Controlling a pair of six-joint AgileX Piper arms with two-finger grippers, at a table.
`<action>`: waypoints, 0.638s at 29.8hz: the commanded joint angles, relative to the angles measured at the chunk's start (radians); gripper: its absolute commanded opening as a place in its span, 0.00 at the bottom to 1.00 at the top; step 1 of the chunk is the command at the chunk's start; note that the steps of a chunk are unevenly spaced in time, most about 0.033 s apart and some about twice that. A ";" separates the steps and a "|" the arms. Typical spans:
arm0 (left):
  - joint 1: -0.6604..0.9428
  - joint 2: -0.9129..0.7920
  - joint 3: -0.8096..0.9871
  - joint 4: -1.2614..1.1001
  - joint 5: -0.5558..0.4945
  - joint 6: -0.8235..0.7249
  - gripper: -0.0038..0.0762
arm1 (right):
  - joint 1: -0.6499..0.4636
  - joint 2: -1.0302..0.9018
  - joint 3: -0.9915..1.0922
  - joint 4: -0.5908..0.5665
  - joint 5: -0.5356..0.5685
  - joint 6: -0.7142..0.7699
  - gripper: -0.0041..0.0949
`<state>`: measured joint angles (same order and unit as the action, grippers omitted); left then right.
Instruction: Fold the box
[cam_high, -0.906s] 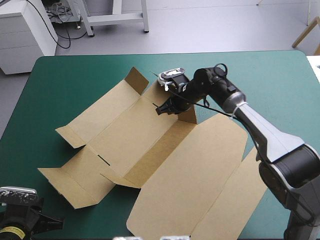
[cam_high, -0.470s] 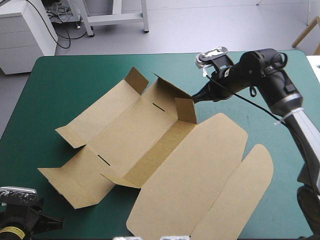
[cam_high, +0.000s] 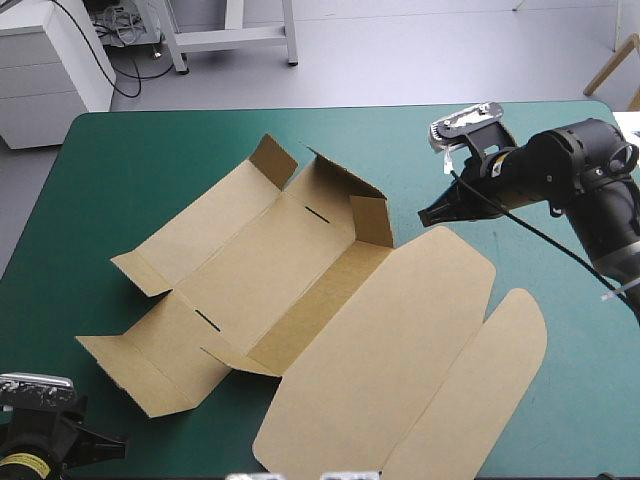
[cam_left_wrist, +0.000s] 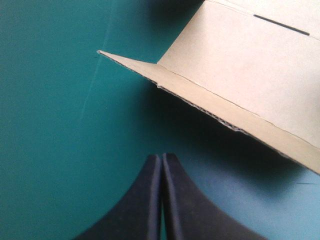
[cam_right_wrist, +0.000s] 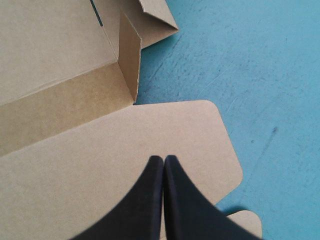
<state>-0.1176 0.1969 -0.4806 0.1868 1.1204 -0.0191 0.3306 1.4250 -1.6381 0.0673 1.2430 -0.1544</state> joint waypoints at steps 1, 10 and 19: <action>-0.001 0.010 -0.020 0.009 -0.052 -0.005 0.04 | -0.005 -0.034 -0.002 -0.003 -0.039 -0.001 0.02; -0.001 0.010 -0.020 0.009 -0.052 -0.012 0.04 | -0.005 -0.034 0.000 -0.005 -0.039 -0.039 0.03; -0.001 0.010 -0.020 0.009 -0.092 -0.005 0.04 | -0.002 -0.034 0.000 0.007 -0.039 0.030 0.49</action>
<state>-0.1176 0.1969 -0.4806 0.1879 1.1059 -0.0191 0.3306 1.4250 -1.6152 0.0643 1.2422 -0.1535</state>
